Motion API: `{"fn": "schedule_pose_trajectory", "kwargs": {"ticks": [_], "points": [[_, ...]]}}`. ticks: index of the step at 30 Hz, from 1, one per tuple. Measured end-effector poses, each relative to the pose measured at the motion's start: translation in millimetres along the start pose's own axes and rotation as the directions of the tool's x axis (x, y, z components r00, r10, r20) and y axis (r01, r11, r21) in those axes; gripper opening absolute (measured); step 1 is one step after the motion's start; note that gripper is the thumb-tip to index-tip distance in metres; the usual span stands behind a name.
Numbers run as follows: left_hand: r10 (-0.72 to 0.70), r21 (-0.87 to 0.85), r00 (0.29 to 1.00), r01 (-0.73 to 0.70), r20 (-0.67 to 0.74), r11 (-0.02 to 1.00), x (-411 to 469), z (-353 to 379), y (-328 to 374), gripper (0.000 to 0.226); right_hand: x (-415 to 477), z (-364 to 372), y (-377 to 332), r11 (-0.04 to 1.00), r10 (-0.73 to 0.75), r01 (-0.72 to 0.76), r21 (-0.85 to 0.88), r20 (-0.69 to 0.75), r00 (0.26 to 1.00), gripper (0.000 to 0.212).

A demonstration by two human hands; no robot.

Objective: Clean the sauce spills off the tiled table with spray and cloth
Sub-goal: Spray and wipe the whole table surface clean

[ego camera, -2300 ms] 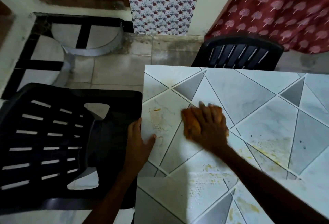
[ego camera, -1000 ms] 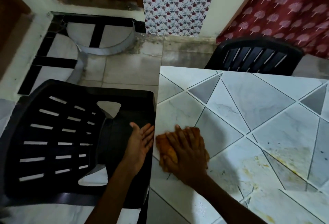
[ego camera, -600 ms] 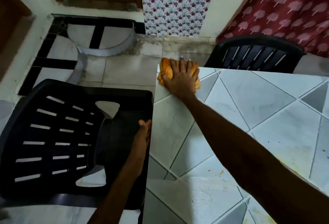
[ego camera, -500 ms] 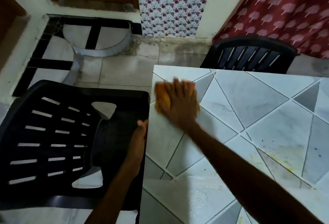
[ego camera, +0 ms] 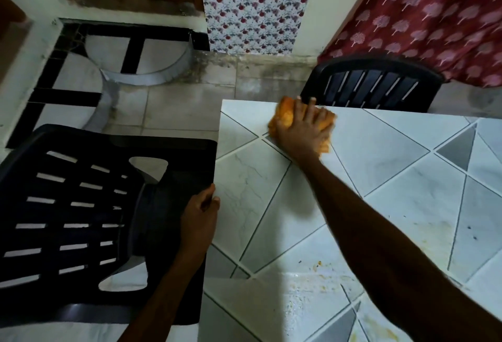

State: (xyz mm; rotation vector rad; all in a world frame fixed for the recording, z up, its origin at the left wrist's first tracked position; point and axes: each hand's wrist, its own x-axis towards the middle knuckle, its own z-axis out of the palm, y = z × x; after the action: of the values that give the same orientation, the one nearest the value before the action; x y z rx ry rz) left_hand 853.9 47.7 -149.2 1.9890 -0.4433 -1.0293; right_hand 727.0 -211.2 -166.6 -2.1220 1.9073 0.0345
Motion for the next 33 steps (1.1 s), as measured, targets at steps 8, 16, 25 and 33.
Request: {"fn": "schedule_pose_trajectory", "kwargs": {"ticks": [8, 16, 25, 33], "points": [[0.021, 0.026, 0.995, -0.019, -0.097, 0.999, -0.8, 12.3, -5.3, 0.039, -140.0, 37.4, 12.5, 0.833, -0.553, 0.553, -0.017, -0.010, 0.833, 0.079], [0.166, 0.192, 0.976, -0.137, -0.143, 0.972, -12.1, 20.6, -6.9, 0.042, -46.3, -10.6, 102.8, 0.992, -0.117, 0.116, -0.045, -0.021, 0.993, 0.085], [0.054, 0.094, 0.998, -0.051, -0.033, 0.994, -10.0, 3.1, -3.8, 0.039, -125.6, 36.7, -3.9, 0.847, -0.531, 0.531, 0.012, 0.032, 0.847, 0.086], [0.245, 0.405, 0.968, -0.247, 0.057, 0.880, -41.3, 4.2, -18.0, 0.055, -152.6, 8.1, 154.4, 0.921, -0.361, 0.356, -0.158, -0.007, 0.932, 0.073]]}}
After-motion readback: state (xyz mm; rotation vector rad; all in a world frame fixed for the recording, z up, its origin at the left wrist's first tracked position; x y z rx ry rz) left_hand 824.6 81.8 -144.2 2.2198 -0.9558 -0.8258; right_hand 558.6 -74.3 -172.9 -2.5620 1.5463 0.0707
